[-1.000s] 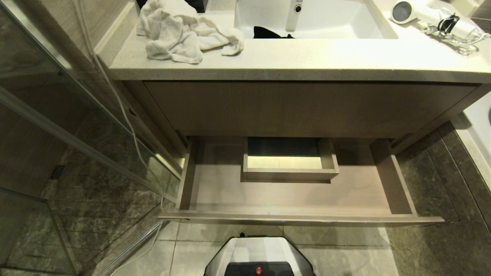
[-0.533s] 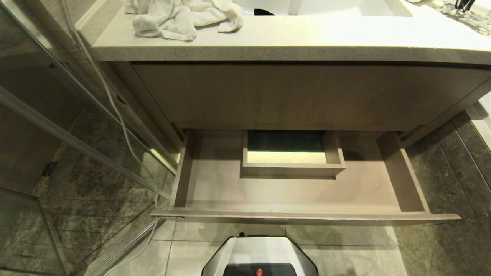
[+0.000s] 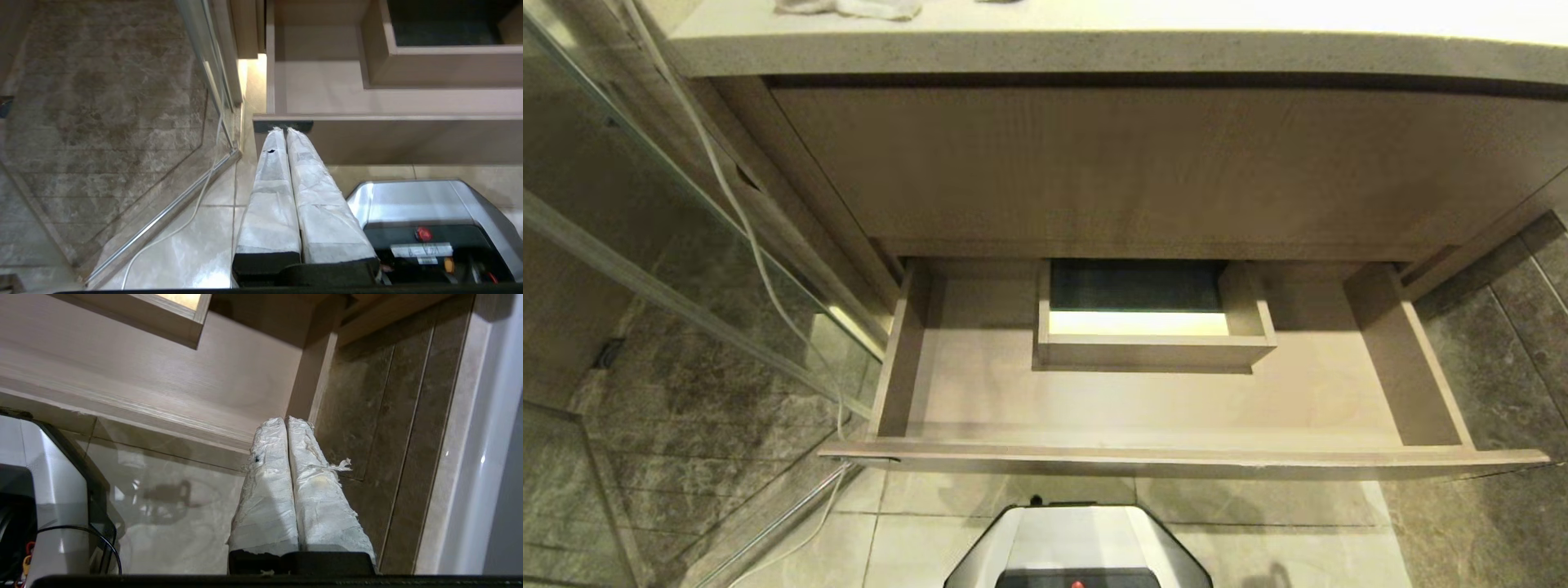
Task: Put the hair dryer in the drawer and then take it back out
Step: Close the drawer
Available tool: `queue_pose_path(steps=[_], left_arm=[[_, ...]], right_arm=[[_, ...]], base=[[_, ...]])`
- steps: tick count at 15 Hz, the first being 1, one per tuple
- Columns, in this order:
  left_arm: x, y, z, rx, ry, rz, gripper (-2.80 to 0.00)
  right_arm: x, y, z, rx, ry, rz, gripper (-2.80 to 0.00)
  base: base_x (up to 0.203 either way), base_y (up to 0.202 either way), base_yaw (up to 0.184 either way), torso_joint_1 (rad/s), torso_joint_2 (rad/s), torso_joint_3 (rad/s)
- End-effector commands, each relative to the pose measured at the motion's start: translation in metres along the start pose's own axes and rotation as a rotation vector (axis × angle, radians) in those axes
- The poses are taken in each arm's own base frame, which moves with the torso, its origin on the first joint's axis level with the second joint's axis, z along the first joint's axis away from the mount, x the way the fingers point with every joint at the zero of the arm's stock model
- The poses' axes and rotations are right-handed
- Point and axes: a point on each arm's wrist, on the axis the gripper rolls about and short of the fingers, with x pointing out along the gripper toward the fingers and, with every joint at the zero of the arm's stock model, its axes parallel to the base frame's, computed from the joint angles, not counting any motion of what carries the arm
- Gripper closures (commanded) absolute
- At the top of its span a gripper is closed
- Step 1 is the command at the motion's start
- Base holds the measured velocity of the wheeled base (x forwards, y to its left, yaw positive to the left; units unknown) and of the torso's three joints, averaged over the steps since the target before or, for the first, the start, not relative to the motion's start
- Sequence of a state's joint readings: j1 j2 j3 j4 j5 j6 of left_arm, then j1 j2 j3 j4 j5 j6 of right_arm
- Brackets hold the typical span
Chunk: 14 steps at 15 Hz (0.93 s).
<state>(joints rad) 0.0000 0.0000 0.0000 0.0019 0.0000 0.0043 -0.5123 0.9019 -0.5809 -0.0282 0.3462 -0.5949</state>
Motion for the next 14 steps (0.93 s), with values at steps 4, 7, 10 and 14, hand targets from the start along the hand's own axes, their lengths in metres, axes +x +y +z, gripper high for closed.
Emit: queue_pose_path(steps=[4, 7, 10, 14], left_arm=[[0.0001, 0.0000, -0.0004, 0.000, 0.001, 0.000, 0.00], [0.0001, 0.0000, -0.0004, 0.000, 0.001, 0.000, 0.00], [0.0000, 0.0000, 0.0000, 0.000, 0.000, 0.000, 0.00], [0.0001, 0.0000, -0.0004, 0.000, 0.001, 0.000, 0.00]], right_arm=[[0.0014, 0.0005, -0.0012, -0.001, 0.005, 0.008, 0.00], [0.0024, 0.0003, -0.0016, 0.001, 0.009, 0.010, 0.00], [0.0044, -0.0003, -0.0019, 0.004, 0.015, 0.014, 0.00], [0.0058, -0.0005, -0.0027, 0.007, 0.022, 0.019, 0.00]], base=[[0.000, 0.000, 0.000, -0.041, 0.39, 0.332], [0.000, 0.000, 0.000, -0.038, 0.39, 0.359], [0.000, 0.000, 0.000, -0.035, 0.39, 0.352], [0.000, 0.000, 0.000, -0.047, 0.36, 0.318]])
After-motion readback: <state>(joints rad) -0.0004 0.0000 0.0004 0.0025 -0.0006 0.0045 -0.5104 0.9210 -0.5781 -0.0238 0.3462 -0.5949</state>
